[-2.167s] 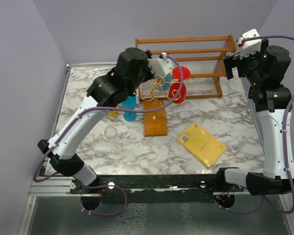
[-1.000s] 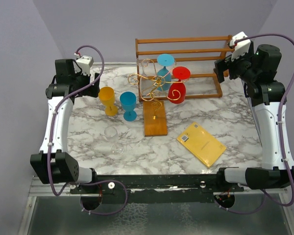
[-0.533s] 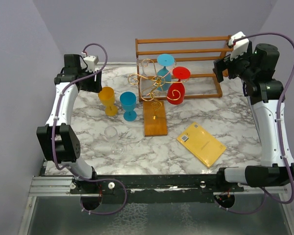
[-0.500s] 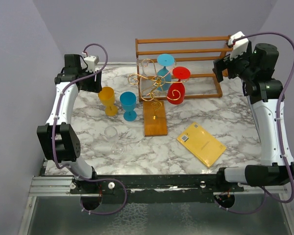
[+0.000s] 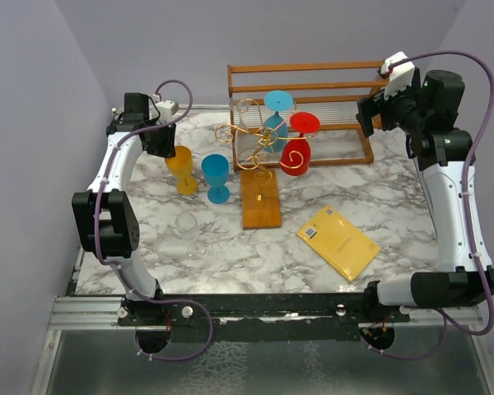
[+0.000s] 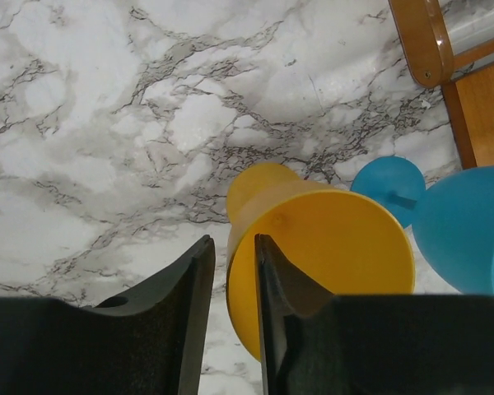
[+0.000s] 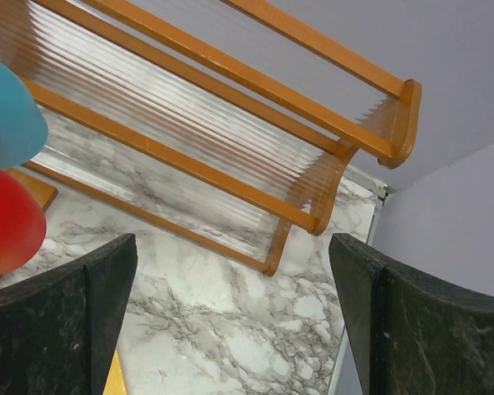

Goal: Place the wine glass upside down on the wine glass rack

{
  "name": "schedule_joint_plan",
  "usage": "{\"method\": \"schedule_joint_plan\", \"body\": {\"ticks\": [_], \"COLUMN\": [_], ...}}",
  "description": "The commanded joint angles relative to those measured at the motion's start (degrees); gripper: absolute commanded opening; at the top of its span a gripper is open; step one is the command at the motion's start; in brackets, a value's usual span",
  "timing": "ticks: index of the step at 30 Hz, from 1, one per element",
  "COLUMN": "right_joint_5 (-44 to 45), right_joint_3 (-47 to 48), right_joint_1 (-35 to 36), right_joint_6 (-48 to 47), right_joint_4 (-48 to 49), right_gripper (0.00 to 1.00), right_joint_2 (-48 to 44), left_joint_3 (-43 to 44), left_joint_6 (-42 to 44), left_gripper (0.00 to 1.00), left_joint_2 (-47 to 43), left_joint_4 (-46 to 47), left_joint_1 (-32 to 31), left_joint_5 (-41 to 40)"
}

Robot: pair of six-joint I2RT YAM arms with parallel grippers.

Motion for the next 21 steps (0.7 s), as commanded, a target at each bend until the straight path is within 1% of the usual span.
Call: {"method": "schedule_joint_plan", "body": {"ticks": [1, 5, 10, 16, 21], "right_joint_5": [-0.62, -0.53, -0.53, -0.81, -0.4], "right_joint_3": [1.58, 1.49, 1.49, 2.15, 4.21], "right_joint_1": [0.18, 0.17, 0.17, 0.24, 0.26], "right_joint_6": [0.7, 0.5, 0.44, 0.61, 1.46], "right_joint_4": [-0.02, -0.02, -0.02, -0.99, -1.69], "right_gripper": [0.99, 0.99, 0.99, 1.0, 1.0], "right_joint_2": [0.96, 1.13, 1.12, 0.89, 1.64], "left_joint_3": [2.04, 2.8, 4.18, 4.21, 4.8], "left_joint_6": [1.12, 2.04, 4.66, 4.67, 4.36], "left_gripper": [0.26, 0.15, 0.0, 0.0, 0.0], "left_joint_2": [1.03, 1.25, -0.06, -4.42, -10.19], "left_joint_4": [-0.29, -1.03, -1.75, -0.52, 2.08], "left_joint_1": [-0.72, -0.94, -0.9, -0.9, -0.9], "left_joint_5": [-0.01, -0.89, -5.12, -8.28, -13.93]}}
